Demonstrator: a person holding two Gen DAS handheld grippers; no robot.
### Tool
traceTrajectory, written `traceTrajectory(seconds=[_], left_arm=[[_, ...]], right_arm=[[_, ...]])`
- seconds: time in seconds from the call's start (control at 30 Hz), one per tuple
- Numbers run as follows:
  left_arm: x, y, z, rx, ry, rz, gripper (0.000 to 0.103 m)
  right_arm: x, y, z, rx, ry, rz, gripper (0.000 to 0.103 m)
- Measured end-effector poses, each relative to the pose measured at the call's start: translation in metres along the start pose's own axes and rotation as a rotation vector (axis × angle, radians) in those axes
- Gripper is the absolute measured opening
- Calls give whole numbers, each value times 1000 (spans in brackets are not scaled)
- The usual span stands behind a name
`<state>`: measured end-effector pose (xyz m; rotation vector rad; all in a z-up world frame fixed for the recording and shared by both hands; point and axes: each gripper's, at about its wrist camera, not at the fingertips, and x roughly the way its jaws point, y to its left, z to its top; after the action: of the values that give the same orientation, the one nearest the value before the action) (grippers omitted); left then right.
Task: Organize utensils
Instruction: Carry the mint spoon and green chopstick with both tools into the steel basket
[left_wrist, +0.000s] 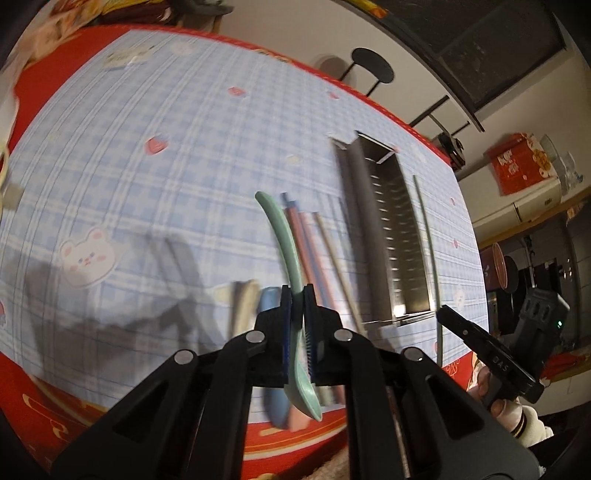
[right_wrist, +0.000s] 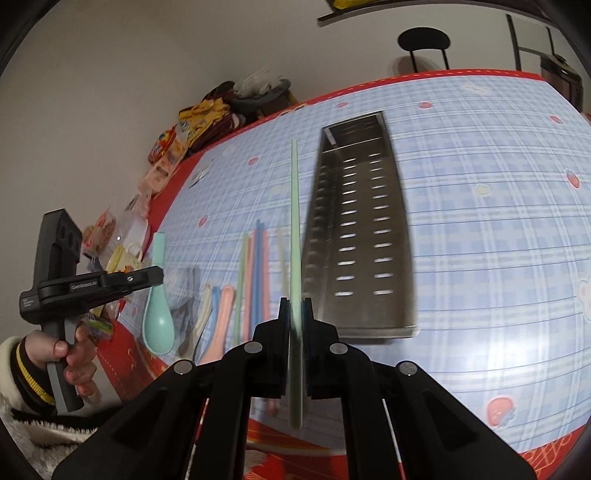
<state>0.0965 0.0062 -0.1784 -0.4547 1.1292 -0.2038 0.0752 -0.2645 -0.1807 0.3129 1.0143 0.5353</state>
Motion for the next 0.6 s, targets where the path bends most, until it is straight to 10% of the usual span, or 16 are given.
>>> traceTrajectory(seconds=[0.6], left_arm=[[66, -83, 47, 169, 119, -185, 11]], right_arm=[[2, -26, 26, 107, -24, -90, 7]])
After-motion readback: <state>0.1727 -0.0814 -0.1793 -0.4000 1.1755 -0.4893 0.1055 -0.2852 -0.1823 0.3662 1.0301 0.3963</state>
